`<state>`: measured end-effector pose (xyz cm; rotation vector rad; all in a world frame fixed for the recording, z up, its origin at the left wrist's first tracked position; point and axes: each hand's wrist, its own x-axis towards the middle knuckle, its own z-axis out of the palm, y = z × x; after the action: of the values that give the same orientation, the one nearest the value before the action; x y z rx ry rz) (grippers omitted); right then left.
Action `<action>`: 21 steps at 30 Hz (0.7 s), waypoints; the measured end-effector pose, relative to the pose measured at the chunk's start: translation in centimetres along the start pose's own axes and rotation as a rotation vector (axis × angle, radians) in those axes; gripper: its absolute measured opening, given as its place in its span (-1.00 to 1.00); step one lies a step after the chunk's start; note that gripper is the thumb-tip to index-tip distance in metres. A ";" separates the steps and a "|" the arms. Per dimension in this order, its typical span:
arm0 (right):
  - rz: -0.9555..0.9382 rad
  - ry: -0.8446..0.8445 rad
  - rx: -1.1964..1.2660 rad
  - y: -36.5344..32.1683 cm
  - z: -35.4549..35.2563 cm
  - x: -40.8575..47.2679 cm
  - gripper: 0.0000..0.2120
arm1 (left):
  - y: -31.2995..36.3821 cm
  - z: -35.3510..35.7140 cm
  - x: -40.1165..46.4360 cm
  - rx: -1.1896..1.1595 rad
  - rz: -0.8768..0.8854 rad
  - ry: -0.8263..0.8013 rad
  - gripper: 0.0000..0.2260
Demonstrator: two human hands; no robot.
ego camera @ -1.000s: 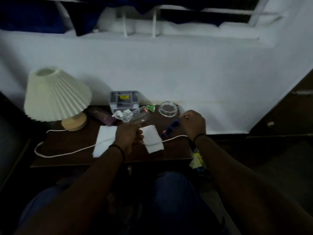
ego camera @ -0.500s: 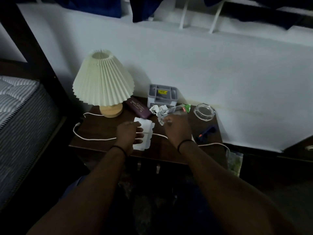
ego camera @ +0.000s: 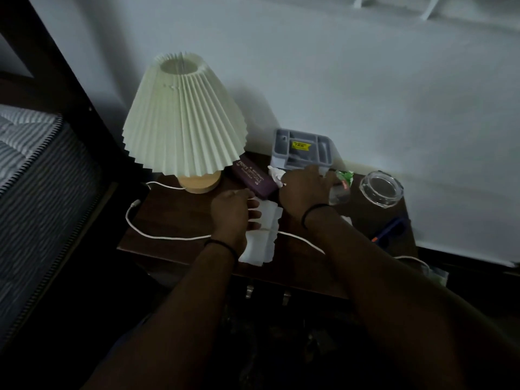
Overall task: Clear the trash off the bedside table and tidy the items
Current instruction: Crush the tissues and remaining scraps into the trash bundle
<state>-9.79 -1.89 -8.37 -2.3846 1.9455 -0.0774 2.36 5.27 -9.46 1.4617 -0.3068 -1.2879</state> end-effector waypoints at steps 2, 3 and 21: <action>0.002 0.023 0.100 0.2 -0.6 -0.2 -0.82 | 0.0 0.1 -0.1 0.001 -0.003 -0.005 -0.81; 0.001 0.057 0.197 0.3 -1.1 -0.5 -0.79 | 0.0 0.1 -0.2 0.002 -0.004 -0.007 -0.80; 0.294 0.169 1.173 3.2 -1.7 -8.1 -0.78 | -1.3 1.9 -2.3 -0.104 -0.143 -0.516 -0.78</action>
<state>-14.71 5.38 -6.91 -1.3313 1.5469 -1.0737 -0.63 6.52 -8.95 1.0611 -0.4707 -1.7662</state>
